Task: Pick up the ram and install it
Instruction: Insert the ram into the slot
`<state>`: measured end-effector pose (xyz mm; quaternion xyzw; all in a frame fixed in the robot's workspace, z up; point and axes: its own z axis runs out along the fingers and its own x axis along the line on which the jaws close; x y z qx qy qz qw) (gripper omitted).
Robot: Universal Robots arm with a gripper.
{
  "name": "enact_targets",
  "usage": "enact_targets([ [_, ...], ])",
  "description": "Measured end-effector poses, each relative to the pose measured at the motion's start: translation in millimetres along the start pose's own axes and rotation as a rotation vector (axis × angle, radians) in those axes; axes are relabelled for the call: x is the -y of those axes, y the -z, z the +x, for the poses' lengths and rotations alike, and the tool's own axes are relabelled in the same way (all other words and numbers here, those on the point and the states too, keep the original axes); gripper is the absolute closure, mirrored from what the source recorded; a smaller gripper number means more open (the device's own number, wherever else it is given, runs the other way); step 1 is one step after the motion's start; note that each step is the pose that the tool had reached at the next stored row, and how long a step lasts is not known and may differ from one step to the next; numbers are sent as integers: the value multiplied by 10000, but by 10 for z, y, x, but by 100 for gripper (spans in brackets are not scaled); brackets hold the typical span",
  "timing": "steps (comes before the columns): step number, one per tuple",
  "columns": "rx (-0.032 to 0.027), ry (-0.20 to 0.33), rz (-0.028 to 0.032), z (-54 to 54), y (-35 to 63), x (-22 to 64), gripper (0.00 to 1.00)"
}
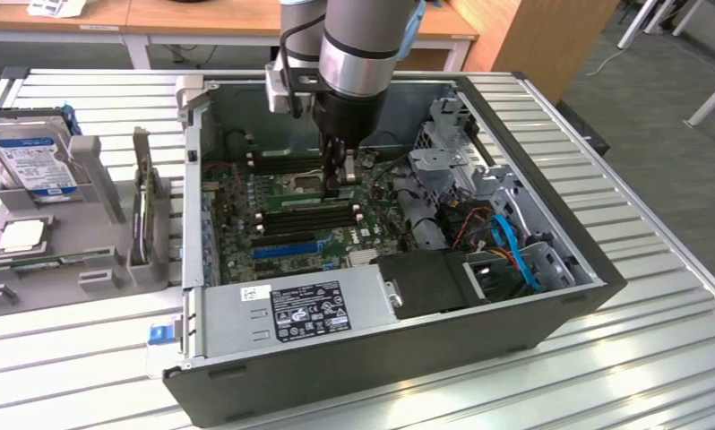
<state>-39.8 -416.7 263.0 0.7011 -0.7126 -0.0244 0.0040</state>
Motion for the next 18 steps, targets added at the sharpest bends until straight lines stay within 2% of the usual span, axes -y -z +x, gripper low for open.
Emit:
enact_targets([
  [8,0,0,-1,46,1,0,88],
  [18,-1,1,2,48,-23,2,88],
])
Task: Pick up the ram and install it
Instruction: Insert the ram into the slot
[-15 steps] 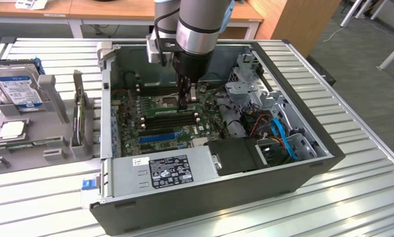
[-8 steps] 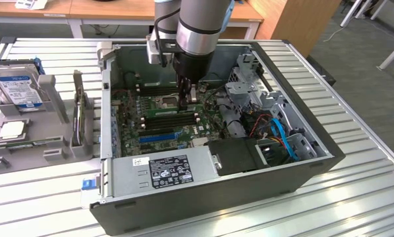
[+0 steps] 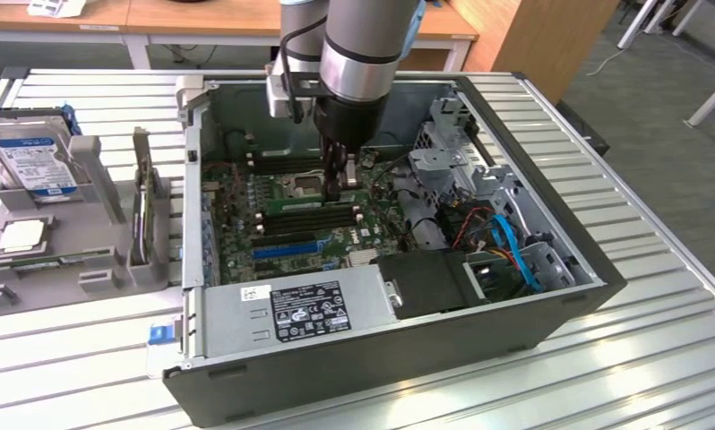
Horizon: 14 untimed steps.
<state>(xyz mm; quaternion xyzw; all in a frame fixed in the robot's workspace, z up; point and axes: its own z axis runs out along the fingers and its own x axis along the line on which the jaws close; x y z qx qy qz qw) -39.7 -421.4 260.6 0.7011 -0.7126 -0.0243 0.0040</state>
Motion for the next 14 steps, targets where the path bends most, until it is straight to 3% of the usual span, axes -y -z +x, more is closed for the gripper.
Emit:
enact_targets([
  [14,0,0,12,3,-104,4,88],
])
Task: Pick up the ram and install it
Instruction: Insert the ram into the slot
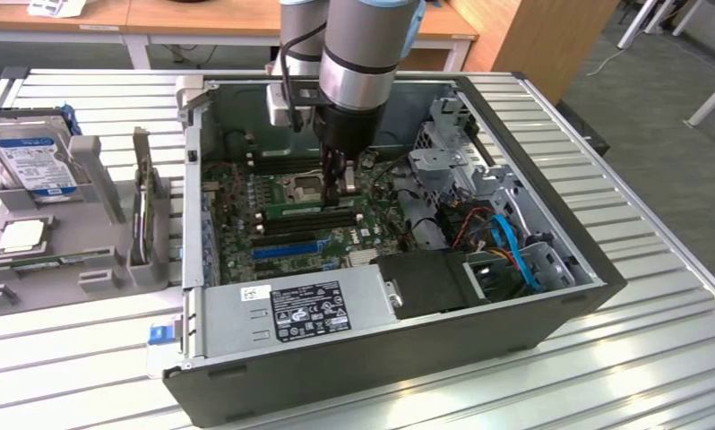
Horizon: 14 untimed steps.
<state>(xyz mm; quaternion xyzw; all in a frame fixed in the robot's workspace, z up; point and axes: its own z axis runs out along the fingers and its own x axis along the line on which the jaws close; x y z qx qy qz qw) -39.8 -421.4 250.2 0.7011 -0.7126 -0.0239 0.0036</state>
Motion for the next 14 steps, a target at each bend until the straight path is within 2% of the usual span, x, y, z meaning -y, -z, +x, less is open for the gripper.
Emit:
enact_targets([
  [14,0,0,6,2,-69,3,88],
])
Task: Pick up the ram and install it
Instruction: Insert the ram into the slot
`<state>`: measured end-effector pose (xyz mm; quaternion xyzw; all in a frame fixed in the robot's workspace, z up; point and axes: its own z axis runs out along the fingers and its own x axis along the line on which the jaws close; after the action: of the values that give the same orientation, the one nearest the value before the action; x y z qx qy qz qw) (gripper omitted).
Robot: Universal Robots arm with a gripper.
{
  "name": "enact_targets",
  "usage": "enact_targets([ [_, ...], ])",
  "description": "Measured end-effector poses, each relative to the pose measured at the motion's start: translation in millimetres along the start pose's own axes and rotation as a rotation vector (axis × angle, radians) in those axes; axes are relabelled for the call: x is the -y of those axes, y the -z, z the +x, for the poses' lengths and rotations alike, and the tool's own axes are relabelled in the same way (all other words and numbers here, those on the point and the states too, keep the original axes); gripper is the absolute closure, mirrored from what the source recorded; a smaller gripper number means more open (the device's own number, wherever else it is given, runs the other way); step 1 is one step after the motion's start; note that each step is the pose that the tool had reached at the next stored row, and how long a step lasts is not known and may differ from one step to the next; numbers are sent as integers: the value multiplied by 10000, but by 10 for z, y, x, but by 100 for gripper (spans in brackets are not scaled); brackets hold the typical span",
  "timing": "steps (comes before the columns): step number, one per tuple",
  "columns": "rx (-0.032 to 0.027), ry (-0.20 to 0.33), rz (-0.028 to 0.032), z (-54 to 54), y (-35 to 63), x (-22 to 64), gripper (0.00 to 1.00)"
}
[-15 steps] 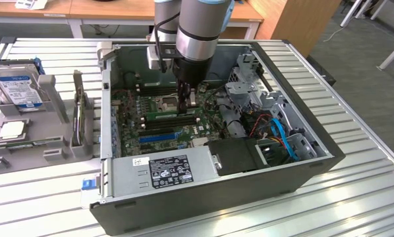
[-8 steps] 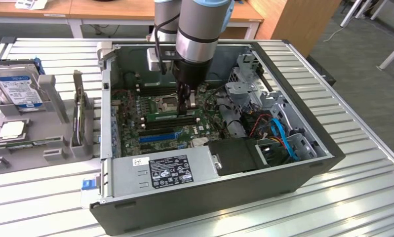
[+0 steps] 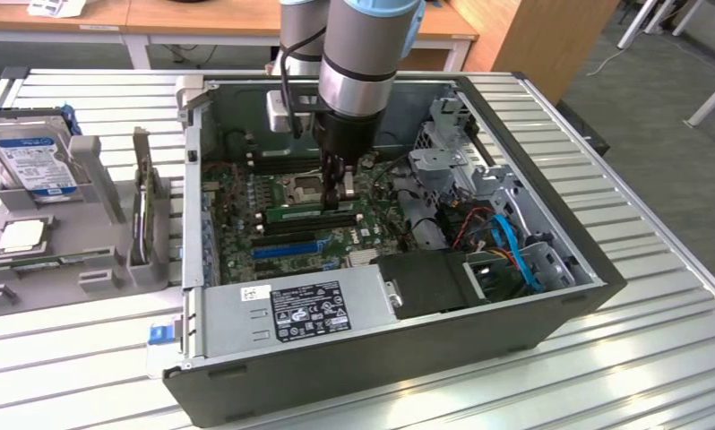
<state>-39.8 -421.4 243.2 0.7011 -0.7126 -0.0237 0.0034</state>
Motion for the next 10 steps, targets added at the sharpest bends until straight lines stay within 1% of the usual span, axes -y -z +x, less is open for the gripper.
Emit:
enact_targets([
  [10,-1,-1,-63,0,0,8,88],
])
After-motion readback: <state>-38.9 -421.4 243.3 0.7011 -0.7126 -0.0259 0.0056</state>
